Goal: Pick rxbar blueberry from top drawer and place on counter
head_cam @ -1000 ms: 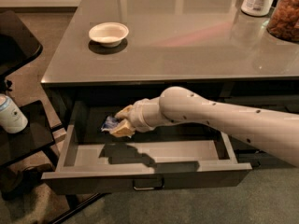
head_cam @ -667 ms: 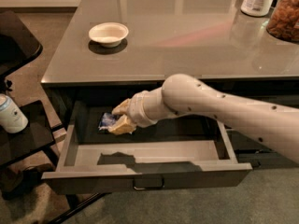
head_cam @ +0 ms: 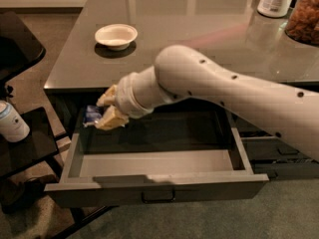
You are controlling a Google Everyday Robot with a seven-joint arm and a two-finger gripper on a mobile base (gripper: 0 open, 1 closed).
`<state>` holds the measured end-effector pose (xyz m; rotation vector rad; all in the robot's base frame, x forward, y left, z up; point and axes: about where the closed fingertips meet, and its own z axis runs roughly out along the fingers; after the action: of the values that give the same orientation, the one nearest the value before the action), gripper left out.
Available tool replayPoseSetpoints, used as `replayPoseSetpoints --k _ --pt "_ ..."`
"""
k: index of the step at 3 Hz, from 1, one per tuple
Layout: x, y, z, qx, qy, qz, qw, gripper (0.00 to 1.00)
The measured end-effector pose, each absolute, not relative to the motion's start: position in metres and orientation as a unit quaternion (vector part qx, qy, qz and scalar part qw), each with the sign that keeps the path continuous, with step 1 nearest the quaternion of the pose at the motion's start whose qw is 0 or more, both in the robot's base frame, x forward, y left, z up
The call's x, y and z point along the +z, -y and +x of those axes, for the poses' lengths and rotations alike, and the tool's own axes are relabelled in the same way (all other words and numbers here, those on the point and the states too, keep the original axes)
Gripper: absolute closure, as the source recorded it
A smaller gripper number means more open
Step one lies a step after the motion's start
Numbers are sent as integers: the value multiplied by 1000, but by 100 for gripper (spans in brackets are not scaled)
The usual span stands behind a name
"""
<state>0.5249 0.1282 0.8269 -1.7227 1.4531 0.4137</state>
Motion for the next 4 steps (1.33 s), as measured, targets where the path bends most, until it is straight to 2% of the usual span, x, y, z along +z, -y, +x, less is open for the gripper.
replayPoseSetpoints --k 2,4 --pt "868 -188 565 148 -601 -655 433 100" --pt "892 -204 623 116 -649 -604 447 100"
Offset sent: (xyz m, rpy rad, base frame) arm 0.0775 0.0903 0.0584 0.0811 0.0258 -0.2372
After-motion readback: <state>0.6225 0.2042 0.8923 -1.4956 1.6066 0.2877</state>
